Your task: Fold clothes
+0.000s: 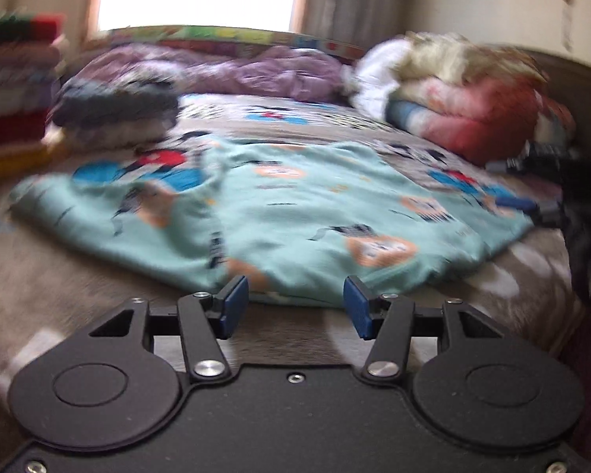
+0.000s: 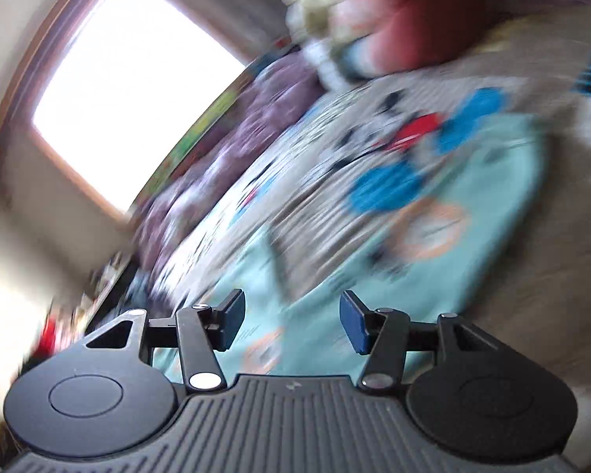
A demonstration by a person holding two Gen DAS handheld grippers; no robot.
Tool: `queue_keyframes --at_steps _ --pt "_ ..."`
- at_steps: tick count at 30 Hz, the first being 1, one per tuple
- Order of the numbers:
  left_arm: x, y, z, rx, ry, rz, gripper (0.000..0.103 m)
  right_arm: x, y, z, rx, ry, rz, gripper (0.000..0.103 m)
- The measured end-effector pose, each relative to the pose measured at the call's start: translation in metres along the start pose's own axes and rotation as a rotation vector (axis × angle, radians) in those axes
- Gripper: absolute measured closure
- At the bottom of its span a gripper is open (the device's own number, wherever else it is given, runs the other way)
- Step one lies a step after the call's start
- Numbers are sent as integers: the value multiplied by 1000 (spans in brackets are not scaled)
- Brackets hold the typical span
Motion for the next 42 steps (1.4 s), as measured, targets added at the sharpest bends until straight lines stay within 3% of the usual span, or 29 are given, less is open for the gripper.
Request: queue_keyframes --at_steps 6,9,14,19,24,29,35,37,40,42 --pt "-12 62 4 -197 -29 70 51 45 108 -58 -372 176 42 49" --pt "-18 86 8 -251 -54 85 51 48 149 -96 -463 236 54 49" --pt "-23 129 23 -346 -104 114 51 75 183 -121 -555 301 58 49" --pt "-16 175 44 -433 -144 146 51 109 205 -122 -588 341 52 49" --pt "-3 225 64 -581 -173 126 51 137 215 -116 -559 359 38 49" --pt "20 260 66 -753 -119 54 52 154 210 -118 -504 358 22 50" --pt "37 272 75 -832 -118 -12 53 158 194 -112 -352 324 55 52" --pt "43 276 75 -853 -108 -2 62 159 192 -114 -343 319 52 52" --pt "43 278 72 -861 -91 16 100 161 196 -120 -398 314 16 52" --pt "26 279 69 -861 -140 68 101 163 200 -123 -442 314 -23 54"
Point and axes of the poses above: each gripper's, at about its wrist camera, not at the fingertips, and x roughly the way its jaws point, y to its left, z to its top, the point moved 5 cm from there along x, roughly the way its jaws point, and after that the axes turned 11 degrees about y, right-handed, at the moved point
